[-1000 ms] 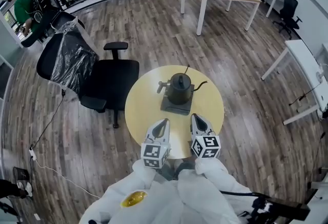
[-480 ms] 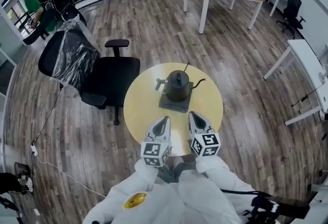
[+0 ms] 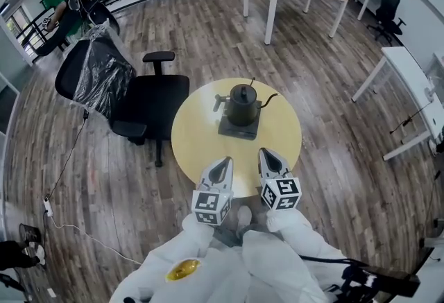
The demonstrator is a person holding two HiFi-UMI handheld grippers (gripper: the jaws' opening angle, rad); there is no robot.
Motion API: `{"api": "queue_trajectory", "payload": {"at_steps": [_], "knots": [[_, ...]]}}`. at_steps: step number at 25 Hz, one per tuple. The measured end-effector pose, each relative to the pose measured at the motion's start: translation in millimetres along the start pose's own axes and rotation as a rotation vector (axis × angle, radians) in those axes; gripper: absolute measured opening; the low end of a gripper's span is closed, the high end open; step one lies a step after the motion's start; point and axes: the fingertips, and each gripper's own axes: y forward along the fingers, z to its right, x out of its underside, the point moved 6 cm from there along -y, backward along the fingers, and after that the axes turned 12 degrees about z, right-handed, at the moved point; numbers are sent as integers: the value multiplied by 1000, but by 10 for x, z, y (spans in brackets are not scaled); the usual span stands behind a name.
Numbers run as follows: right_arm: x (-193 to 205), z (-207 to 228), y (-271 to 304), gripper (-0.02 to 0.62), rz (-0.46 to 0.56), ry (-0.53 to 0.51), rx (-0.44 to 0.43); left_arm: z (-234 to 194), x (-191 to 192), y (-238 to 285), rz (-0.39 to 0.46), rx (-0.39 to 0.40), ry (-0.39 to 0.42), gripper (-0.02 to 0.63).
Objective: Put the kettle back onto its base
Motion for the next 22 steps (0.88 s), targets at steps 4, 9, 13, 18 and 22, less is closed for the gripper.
{"api": "queue_trajectory", "payload": {"at_steps": [4,9,13,18,22], "knots": [[3,-200,-275,12,6,-27,0,87,18,-294,3,23,-22,0],[-32,-326,-530,12,10,-39,3,203,-19,-532,13,22,-17,0],[-39,-389,-605,12,10,-43,-11,240,1,-623,3,4,-18,0],[-103,-358,-643,12,12,-42,-25,374,-28,-654,7,-11,-14,0],[-140,-386,-653,12,-4,-94,-27,340,-60,-656,22,-41,-2,0]]}}
